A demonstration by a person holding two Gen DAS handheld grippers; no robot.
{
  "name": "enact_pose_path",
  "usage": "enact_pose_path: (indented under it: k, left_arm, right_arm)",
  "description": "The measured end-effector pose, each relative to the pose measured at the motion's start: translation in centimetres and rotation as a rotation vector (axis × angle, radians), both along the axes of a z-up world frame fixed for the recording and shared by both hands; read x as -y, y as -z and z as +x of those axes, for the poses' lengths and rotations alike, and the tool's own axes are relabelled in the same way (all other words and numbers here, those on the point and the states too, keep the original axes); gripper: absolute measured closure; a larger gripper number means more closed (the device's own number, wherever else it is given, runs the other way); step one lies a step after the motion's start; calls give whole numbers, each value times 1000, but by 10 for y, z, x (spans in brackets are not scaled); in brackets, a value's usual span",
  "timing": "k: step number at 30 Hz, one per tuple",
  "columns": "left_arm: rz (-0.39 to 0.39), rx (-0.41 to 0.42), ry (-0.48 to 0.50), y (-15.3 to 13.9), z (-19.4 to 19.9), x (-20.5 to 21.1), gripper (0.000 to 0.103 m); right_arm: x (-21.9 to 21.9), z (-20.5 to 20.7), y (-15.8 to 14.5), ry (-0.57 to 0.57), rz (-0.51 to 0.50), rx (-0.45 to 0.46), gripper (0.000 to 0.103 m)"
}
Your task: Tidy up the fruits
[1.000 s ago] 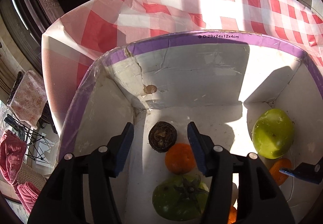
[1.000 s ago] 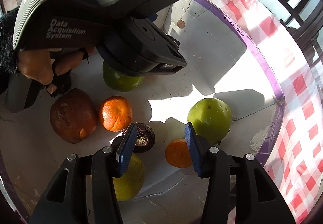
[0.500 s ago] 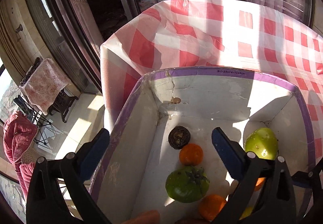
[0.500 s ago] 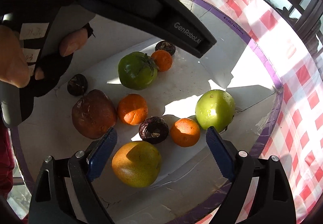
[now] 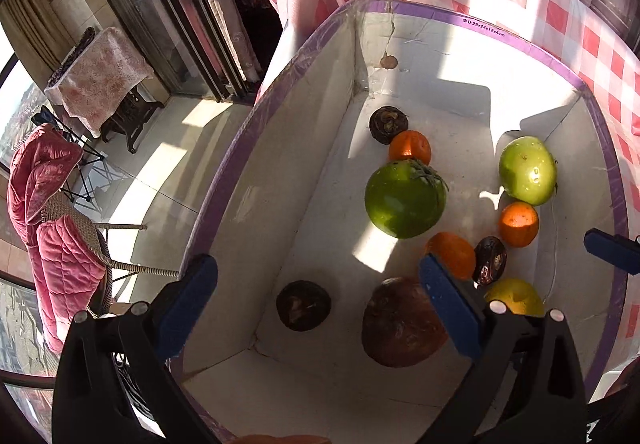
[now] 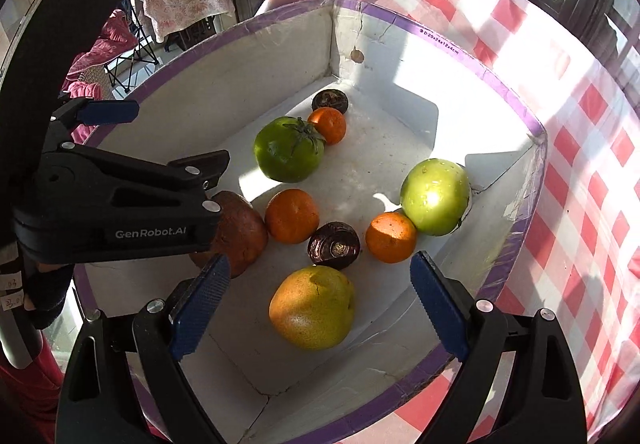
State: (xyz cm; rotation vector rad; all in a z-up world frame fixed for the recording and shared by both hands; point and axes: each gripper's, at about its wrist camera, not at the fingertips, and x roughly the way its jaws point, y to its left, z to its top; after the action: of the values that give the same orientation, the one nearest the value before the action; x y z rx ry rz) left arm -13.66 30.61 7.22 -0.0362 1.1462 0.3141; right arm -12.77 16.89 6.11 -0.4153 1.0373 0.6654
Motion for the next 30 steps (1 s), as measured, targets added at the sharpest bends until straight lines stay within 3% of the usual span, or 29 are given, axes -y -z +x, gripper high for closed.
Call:
enact_pose_path:
  k: [30]
  left_arm:
    - [16,39,30,2,0,4,2]
  right_arm:
    - [-7,4,15,13,-27,7,15]
